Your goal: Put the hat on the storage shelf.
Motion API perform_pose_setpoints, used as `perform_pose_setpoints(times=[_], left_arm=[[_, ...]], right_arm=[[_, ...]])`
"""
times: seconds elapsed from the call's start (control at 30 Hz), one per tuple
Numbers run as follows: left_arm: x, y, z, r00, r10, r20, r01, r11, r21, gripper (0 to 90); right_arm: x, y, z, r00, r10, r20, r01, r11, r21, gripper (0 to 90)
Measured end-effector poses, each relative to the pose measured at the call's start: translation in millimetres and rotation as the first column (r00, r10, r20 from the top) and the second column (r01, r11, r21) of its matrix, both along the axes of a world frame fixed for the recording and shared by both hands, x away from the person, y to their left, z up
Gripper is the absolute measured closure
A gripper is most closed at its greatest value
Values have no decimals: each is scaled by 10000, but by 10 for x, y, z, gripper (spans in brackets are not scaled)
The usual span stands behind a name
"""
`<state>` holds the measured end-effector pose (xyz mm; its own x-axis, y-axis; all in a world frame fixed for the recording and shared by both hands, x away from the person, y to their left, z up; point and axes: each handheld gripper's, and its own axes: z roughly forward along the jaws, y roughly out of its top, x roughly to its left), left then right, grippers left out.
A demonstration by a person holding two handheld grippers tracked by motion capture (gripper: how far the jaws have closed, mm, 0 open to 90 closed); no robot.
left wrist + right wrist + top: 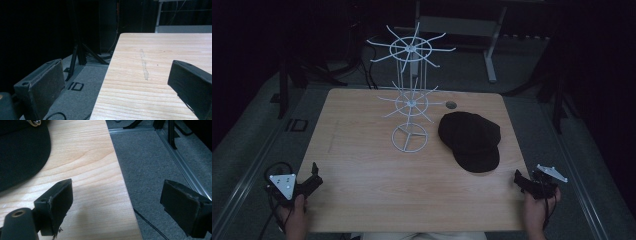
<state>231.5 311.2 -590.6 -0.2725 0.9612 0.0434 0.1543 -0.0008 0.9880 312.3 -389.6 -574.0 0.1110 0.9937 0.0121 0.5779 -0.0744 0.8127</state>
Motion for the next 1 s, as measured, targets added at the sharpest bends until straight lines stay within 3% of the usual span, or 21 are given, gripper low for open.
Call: perform_pose_setpoints(times=[0.13,0.27,0.37,0.5,0.7,0.73,0.8,1.0], left_arm=[[3,1,0,10000,6,15,-6,10000,-39,13],[6,-7,1,10000,22,-42,-22,10000,42,13],[8,-13,0,10000,41,-31,-41,9999,92,13],[12,-16,1,10000,35,-68,-34,9999,119,13],[11,-18,1,10000,51,-74,-50,9999,134,13],[13,-18,1,10000,46,-65,-45,9999,131,13],[12,-18,1,10000,51,-62,-51,9999,142,13],[11,-18,0,10000,46,-47,-46,9999,137,13]], right_arm=[[2,0,-1,10000,88,3,-88,10000,-24,108],[63,-22,-12,9981,327,-532,-310,9990,315,108],[72,-33,-8,9978,410,-518,-386,9982,465,108],[115,24,124,9955,781,-534,-761,9964,373,109],[213,130,472,9900,1407,42,-1407,9881,621,127],[213,130,472,9900,1407,42,-1407,9881,621,127],[273,190,597,9853,1705,131,-1711,9828,698,125],[356,326,759,9735,2280,155,-2285,9714,643,121]])
